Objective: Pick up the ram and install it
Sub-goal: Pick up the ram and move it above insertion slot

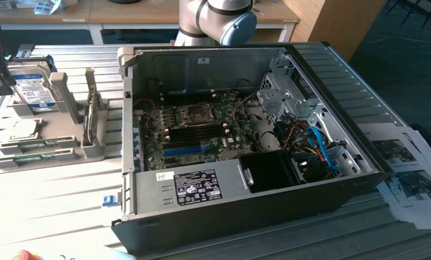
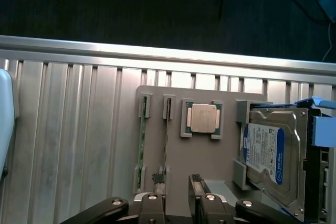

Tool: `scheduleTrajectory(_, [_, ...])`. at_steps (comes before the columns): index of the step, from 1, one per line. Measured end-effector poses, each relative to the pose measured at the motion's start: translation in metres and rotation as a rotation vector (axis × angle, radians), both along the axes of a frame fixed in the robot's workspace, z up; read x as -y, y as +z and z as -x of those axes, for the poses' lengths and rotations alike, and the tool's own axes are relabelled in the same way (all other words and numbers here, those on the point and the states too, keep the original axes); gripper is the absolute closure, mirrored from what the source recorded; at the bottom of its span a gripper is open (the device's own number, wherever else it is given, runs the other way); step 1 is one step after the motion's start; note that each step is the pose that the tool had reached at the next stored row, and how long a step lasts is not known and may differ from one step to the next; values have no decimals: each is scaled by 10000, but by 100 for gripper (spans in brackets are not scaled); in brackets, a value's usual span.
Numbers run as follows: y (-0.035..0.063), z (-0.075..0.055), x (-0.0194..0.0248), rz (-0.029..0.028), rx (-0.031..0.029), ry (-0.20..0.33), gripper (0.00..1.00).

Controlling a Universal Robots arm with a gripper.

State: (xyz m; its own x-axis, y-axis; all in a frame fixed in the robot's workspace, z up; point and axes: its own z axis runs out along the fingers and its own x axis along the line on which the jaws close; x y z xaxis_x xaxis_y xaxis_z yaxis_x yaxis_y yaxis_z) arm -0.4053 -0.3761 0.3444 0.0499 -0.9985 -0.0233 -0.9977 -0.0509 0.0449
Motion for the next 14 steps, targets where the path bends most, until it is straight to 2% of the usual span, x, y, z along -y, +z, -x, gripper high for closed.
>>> scheduleTrajectory(14, [-179, 0, 0, 0, -1, 0, 69])
